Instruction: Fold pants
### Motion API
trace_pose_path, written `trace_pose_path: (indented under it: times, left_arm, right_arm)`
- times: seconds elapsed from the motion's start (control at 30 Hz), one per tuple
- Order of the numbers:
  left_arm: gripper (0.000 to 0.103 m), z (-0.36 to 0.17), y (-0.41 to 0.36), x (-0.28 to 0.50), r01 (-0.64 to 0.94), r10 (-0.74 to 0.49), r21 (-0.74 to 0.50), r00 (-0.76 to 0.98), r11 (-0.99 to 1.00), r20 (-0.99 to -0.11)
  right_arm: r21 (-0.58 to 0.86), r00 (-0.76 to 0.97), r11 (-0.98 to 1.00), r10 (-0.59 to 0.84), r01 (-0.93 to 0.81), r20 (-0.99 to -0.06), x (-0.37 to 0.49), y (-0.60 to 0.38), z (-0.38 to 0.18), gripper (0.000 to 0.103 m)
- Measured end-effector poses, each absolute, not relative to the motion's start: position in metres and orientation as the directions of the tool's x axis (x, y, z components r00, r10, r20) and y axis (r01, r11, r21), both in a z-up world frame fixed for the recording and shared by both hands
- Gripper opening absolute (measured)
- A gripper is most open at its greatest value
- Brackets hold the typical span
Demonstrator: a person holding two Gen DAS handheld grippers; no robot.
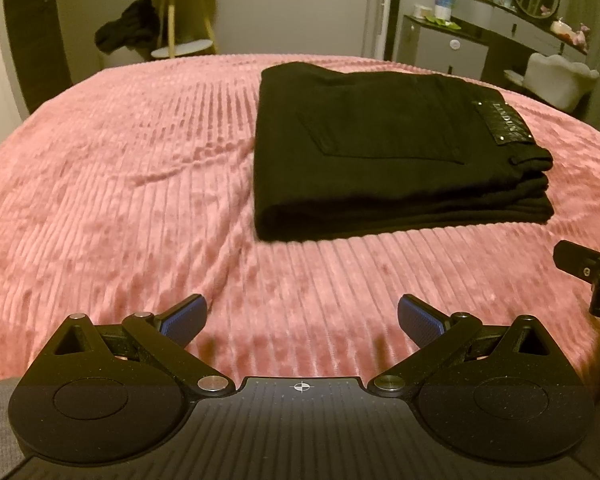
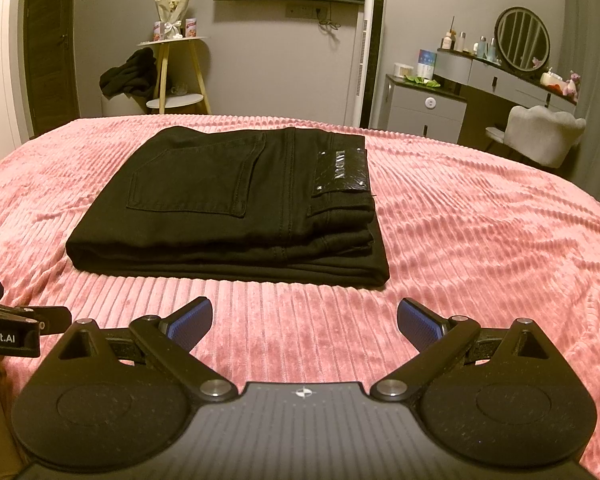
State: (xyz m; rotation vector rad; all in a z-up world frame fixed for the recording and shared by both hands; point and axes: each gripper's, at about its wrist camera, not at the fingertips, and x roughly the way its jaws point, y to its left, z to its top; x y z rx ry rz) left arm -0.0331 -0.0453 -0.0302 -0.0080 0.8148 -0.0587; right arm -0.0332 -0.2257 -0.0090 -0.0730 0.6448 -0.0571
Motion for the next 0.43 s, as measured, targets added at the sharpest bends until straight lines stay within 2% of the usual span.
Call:
trace_pose_path:
  times: [0.43]
  left_arm:
    - [0.103,-0.033,-0.056,-0.035,0.11,-0.066,0.012,0.677,0.994,-0.733]
  right_arm:
    - [-0.083,0.798,0.996,-0.075,0.031,-0.598,-0.033,-0.225,-0.009,0.099]
